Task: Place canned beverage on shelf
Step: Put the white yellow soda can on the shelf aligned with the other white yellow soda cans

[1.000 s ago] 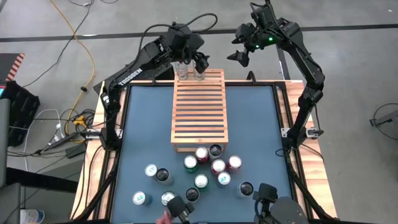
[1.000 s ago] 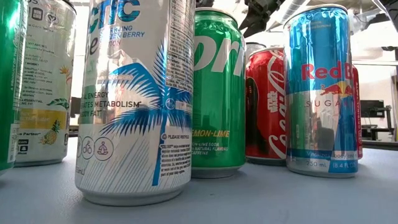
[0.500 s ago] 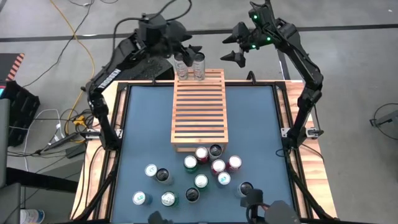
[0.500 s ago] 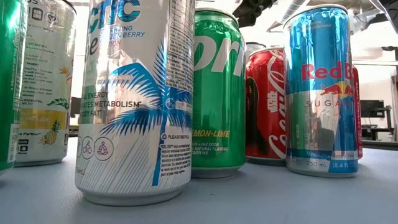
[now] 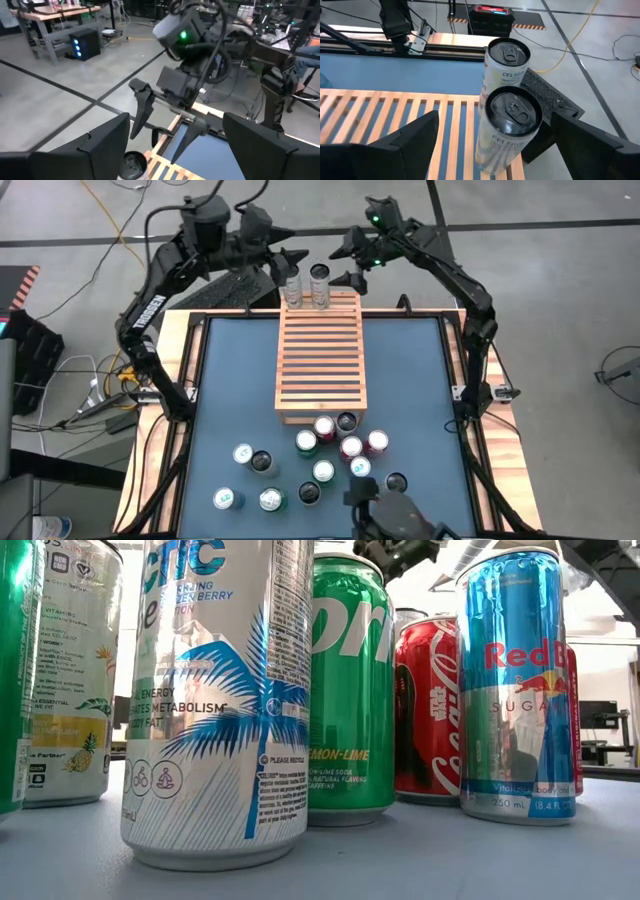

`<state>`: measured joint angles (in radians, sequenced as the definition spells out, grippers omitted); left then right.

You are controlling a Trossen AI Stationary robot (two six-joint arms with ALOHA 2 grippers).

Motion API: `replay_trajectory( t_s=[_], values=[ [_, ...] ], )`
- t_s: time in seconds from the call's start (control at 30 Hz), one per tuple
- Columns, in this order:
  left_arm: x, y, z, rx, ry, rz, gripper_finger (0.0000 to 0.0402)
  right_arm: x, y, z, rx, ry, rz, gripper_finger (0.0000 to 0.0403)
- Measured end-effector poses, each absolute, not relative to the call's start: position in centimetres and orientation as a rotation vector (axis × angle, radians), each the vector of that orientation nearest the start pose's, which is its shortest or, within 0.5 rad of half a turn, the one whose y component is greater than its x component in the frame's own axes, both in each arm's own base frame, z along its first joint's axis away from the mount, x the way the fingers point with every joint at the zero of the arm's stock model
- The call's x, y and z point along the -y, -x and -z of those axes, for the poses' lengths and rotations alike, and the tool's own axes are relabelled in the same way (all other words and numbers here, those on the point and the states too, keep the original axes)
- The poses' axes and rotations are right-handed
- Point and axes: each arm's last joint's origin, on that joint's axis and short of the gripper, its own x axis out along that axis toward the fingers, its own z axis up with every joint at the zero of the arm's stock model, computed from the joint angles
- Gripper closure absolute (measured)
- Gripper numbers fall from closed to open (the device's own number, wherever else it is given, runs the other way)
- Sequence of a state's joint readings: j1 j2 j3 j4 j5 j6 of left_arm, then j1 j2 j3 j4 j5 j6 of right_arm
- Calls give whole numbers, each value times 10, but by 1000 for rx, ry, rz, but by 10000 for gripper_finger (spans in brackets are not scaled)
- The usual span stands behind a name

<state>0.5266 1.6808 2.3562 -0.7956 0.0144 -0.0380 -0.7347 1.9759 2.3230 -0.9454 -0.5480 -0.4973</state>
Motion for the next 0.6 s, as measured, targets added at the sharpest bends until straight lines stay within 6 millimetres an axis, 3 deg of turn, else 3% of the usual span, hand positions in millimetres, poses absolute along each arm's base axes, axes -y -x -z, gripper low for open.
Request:
replay_trajectory(
  t_s=[0.17, 0.6],
  values=[
    [-146, -252, -556, -116, 70, -517, 97, 269, -321, -425, -520, 116, 53, 35],
    [-147, -249, -554, -146, 82, -596, 97, 273, -319, -426, -509, 88, 79, 35]
  ],
)
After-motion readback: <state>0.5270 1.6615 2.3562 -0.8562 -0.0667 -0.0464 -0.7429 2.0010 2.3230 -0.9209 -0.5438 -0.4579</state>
